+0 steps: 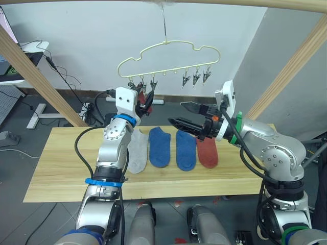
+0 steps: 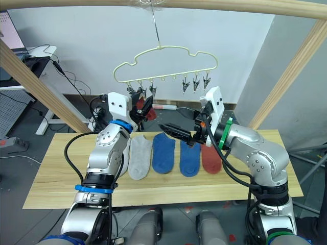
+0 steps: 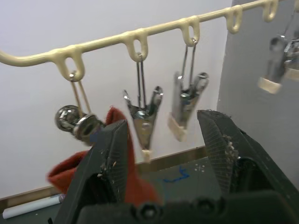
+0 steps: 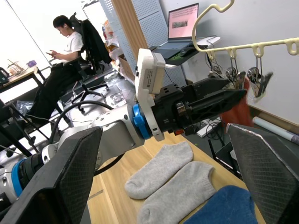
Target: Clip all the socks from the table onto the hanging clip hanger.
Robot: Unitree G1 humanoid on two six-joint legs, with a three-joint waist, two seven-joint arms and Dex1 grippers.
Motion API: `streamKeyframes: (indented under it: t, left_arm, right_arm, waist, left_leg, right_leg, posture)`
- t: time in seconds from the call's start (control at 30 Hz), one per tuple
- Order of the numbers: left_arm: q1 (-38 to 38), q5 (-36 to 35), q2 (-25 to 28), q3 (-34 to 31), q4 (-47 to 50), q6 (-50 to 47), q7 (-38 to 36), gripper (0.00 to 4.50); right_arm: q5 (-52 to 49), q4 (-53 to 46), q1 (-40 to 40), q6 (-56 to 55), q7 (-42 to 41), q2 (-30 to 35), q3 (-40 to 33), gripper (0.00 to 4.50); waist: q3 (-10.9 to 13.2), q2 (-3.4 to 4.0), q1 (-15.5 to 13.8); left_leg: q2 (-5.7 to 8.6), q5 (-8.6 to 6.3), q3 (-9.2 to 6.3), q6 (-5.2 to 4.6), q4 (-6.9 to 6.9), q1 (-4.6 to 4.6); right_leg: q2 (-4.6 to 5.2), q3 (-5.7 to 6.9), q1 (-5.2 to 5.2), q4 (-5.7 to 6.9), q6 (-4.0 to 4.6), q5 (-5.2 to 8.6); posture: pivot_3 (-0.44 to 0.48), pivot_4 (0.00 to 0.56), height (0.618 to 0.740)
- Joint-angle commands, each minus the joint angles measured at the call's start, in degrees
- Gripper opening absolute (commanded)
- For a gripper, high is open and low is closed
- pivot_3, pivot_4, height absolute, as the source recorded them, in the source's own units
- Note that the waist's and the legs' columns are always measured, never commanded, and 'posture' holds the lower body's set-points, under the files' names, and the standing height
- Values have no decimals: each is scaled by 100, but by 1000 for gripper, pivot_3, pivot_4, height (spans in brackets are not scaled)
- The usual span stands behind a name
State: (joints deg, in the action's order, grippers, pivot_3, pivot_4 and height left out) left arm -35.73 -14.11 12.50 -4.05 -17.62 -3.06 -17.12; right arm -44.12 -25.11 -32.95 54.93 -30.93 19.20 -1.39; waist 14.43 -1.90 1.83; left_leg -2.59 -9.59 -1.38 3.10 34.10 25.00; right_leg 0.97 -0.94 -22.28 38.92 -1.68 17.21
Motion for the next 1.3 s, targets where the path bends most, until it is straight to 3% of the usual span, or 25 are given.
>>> streamKeyframes:
  t: [0.03,0.13,0.23,1.3]
  left_arm:
    - [-189,53,-37,-81,-44,227,-32,2587]
    - [-267,47,-70,-142,-152,283,8,2587]
    - [-281,73,-64,-154,-200,327,2,2094]
    - [-631,463,26,-239,-799,757,87,2094]
  right_arm:
    - [-203,-260,-30,-68,48,34,-142,4500]
    - [-245,-271,-32,-59,81,50,-167,4500]
    - [-284,-284,-22,-68,147,60,-172,4500]
    - [-525,-239,-58,-137,411,133,-158,4500]
  waist:
    - [0,0,2]
    - [0,0,3]
    - [0,0,6]
    - [0,0,11]
  left_leg:
    - [0,0,0,0,0,0]
    - [0,0,0,0,0,0]
    - [0,0,1,0,0,0]
    - [-1,0,1,0,3,0]
  right_leg:
    - [0,0,0,0,0,0]
    - [0,0,0,0,0,0]
    - [0,-1,0,0,0,0]
    - [-1,0,0,2,0,0]
  posture:
    - [-65,251,740]
    - [-65,251,740]
    - [-79,245,740]
    - [-85,249,740]
